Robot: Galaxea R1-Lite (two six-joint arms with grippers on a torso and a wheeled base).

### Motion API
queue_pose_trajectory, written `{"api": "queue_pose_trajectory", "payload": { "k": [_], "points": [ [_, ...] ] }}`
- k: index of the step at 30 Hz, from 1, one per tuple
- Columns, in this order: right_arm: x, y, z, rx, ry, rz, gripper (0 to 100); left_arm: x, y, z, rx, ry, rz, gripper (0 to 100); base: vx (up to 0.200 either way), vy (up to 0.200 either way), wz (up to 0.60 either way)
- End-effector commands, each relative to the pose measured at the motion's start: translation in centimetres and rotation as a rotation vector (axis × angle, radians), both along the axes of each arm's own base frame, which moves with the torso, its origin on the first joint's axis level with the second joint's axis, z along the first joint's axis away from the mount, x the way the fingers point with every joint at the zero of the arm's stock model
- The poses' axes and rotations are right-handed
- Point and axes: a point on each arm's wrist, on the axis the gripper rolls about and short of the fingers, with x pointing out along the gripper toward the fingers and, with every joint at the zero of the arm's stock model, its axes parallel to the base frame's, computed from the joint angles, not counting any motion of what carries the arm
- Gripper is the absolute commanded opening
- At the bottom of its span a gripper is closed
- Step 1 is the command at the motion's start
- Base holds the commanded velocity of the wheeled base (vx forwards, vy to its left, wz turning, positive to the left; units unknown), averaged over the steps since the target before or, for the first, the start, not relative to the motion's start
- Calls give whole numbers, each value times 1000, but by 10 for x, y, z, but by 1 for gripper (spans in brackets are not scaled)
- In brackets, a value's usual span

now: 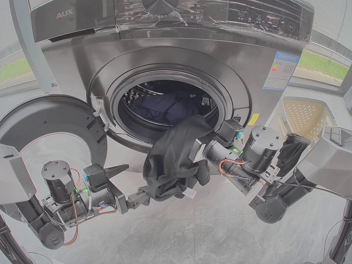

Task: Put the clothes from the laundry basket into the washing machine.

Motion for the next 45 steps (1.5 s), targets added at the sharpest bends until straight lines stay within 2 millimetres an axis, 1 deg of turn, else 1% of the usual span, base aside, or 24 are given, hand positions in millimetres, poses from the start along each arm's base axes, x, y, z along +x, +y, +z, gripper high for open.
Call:
{"api": "queue_pose_trajectory", "payload": {
  "k": [1,2,5,12,19,23,27,29,34,35,37,38,39,45],
  "points": [
    [1,1,3,8,-9,-1,0,-7,3,-23,68,86,-31,100,0,0,0],
    [1,1,3,7,-8,1,0,-15,6,-28,93,112,-52,100,0,0,0],
    [1,1,3,9,-10,1,0,-24,9,-35,116,153,-96,100,0,0,0],
    [1,1,4,10,-13,0,0,-29,11,-46,154,190,-114,100,0,0,0],
    [-2,7,7,18,-22,16,0,-24,10,-46,151,182,-108,100,0,0,0],
    [-15,19,6,17,-20,63,0,-4,2,-40,114,124,-90,100,0,0,0],
    [-23,26,7,18,-22,92,0,-1,1,-42,111,129,-89,100,0,0,0],
    [-23,26,6,19,-22,96,0,0,1,-44,112,134,-88,100,0,0,0],
    [-29,31,8,30,-29,119,0,8,-7,-47,110,124,-104,100,0,0,0],
    [-33,34,9,34,-27,132,0,12,-14,-49,107,113,-118,100,0,0,0],
    [-35,36,9,33,-29,140,0,17,-21,-51,104,105,-128,100,0,0,0],
    [-35,36,9,33,-29,140,0,17,-21,-51,104,105,-128,100,0,0,0],
    [-36,37,9,33,-28,143,0,26,-26,-51,96,83,-123,100,0,0,0],
    [-41,42,10,32,-27,160,0,37,-38,-47,49,64,-131,100,0,0,0]
  ]
}}
